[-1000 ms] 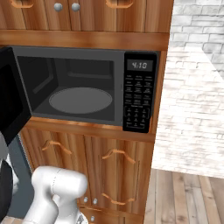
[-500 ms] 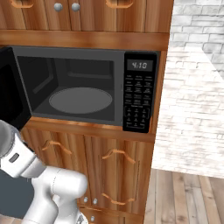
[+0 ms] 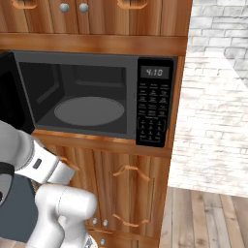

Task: Place the sponge inside the microwave to prepare for sanitizing.

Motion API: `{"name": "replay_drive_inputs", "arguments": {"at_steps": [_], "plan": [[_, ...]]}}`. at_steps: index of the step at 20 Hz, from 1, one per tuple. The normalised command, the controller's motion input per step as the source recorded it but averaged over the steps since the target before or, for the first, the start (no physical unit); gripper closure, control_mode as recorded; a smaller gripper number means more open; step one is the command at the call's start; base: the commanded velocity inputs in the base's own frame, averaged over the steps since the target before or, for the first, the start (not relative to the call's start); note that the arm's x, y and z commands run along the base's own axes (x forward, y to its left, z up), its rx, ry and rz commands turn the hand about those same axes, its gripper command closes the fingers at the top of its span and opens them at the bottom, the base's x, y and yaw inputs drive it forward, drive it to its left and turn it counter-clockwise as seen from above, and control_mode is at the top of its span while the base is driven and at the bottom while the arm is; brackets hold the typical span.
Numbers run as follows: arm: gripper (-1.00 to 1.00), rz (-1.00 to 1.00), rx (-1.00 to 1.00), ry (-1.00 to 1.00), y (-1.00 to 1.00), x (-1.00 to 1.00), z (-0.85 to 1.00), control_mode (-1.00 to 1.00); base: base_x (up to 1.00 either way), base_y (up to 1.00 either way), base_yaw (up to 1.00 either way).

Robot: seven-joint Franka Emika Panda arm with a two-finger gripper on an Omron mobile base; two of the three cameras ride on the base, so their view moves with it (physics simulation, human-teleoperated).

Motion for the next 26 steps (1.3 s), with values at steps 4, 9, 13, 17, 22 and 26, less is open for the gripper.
{"name": "replay_drive_inputs", "arguments": {"at_steps": [4, 9, 13, 17, 22, 26], "plan": [[-1.0, 0.0, -0.22, 0.23, -0.09, 0.41, -0.04, -1.0, 0.0, 0.0, 0.0], [-1.0, 0.0, -0.02, 0.28, -0.04, 0.25, -0.03, -1.0, 0.0, 0.0, 0.0], [-1.0, 0.0, 0.09, 0.26, 0.0, 0.22, -0.16, -1.0, 0.0, 0.0, 0.0], [-1.0, 0.0, 0.0, 0.16, 0.0, 0.06, -0.12, -1.0, 0.0, 0.0, 0.0], [-1.0, 0.0, 0.0, 0.02, 0.0, -0.09, -0.01, -1.0, 0.0, 0.0, 0.0], [-1.0, 0.0, 0.01, 0.0, 0.0, -0.25, -0.01, -1.0, 0.0, 0.0, 0.0]]}}
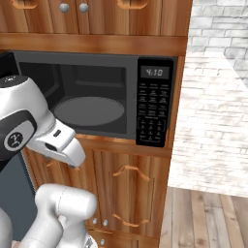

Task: Place the sponge inside the microwave to prepare for sanitizing.

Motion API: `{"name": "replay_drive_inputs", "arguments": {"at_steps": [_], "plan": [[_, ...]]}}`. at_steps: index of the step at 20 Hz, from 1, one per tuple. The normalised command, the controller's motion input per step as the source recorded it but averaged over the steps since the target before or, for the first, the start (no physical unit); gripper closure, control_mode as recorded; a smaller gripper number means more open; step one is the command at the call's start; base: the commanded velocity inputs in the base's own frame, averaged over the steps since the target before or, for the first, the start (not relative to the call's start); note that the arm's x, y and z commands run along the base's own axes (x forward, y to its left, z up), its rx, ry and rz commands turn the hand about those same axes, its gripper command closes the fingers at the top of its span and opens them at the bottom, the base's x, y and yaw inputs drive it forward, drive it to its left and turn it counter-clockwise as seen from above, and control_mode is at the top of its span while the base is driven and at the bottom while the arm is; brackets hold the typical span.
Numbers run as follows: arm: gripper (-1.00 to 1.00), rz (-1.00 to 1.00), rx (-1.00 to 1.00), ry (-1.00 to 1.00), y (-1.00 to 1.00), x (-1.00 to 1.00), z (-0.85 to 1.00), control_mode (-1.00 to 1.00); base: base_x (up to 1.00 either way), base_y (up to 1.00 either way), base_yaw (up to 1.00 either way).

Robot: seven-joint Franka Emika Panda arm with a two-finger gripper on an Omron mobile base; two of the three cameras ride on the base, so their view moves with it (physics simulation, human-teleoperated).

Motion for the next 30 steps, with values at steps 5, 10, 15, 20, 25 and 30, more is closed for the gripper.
{"name": "replay_drive_inputs", "arguments": {"at_steps": [5, 10, 15, 20, 25, 30], "plan": [[-1.0, 0.0, 0.0, 0.0, 0.0, 0.0, 0.0, -1.0, 0.0, 0.0, 0.0], [-1.0, 0.0, 0.0, 0.0, 0.0, 0.0, 0.0, -1.0, 0.0, 0.0, 0.0], [-1.0, 0.0, 0.0, 0.0, 0.0, 0.0, 0.0, 1.0, -0.06, 0.0, 0.0], [-1.0, 0.0, 0.0, 0.0, 0.0, 0.0, 0.0, 1.0, -0.27, 0.0, 0.0], [-1.0, 0.0, 0.0, 0.0, 0.0, 0.0, 0.0, 1.0, -0.55, 0.0, 0.0], [-1.0, 0.0, 0.0, 0.0, 0.0, 0.0, 0.0, 1.0, -0.7, 0.0, 0.0]]}}
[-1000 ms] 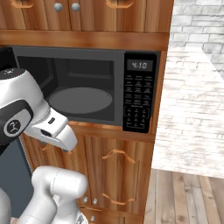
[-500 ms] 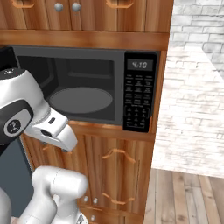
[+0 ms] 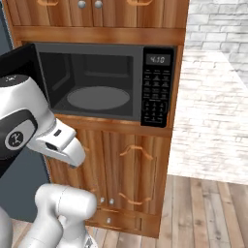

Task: Place the sponge inside the microwave to prepare for sanitizing.

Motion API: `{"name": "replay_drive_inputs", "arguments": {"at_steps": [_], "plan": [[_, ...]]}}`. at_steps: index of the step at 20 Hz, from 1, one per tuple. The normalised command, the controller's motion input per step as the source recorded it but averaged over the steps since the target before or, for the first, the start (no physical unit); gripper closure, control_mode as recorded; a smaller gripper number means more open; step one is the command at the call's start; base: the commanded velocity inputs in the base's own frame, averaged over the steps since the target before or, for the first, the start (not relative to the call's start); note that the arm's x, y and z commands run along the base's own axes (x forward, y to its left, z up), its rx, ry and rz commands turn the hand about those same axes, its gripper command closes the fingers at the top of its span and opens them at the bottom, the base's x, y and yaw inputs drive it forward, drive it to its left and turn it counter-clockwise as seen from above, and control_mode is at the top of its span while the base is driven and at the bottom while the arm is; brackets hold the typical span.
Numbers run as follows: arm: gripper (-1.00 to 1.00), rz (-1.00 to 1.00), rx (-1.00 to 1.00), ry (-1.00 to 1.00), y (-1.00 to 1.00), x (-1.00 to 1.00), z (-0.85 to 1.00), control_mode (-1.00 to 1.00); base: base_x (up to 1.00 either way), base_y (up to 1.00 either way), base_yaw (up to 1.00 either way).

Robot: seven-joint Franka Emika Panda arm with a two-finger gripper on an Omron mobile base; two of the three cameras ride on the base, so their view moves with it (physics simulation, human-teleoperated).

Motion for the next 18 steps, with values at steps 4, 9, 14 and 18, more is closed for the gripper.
{"name": "replay_drive_inputs", "arguments": {"at_steps": [4, 9, 14, 18], "plan": [[-1.0, 0.0, 0.0, 0.0, 0.0, 0.0, 0.0, 1.0, -0.76, 0.0, 0.0], [-1.0, 0.0, 0.0, 0.0, 0.0, 0.0, 0.0, 1.0, -0.59, 0.03, 0.0], [-1.0, 0.0, 0.0, 0.0, 0.0, 0.0, 0.0, 1.0, -0.5, 0.15, 0.0], [-1.0, 0.0, 0.0, 0.0, 0.0, 0.0, 0.0, 1.0, -0.15, 0.03, 0.0]]}}
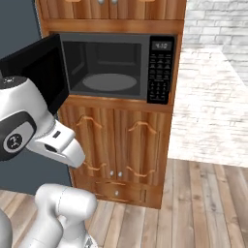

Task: Place the sponge inside the microwave to prepare for sanitizing.

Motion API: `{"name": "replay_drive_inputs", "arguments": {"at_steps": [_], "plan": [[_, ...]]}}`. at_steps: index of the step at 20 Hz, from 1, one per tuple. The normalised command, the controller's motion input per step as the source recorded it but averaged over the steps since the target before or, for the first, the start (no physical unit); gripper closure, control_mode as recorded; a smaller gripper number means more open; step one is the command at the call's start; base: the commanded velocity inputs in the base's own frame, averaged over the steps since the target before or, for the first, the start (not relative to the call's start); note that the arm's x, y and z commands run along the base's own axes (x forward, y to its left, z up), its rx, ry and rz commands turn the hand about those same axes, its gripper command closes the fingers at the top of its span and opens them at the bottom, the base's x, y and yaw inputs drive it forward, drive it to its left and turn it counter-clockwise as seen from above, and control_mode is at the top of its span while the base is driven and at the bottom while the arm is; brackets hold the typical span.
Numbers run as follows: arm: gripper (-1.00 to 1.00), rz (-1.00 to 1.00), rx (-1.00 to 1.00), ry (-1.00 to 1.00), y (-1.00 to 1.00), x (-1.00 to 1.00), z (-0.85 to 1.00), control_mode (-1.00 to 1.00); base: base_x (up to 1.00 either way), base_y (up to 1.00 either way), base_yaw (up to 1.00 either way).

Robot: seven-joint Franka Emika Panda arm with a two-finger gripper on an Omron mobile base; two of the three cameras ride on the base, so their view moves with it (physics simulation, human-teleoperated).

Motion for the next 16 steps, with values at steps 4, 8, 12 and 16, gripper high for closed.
{"name": "replay_drive_inputs", "arguments": {"at_steps": [4, 8, 12, 16], "plan": [[-1.0, 0.0, 0.0, 0.0, 0.0, 0.0, 0.0, 1.0, -0.12, 0.17, 0.0], [-1.0, 0.0, 0.0, 0.0, 0.0, 0.0, 0.0, 1.0, -0.34, 0.77, 0.0], [-1.0, 0.0, 0.0, 0.0, 0.0, 0.0, 0.0, 1.0, -0.34, 0.96, 0.0], [-1.0, 0.0, 0.0, 0.0, 0.0, 0.0, 0.0, 1.0, -0.32, 1.0, 0.0]]}}
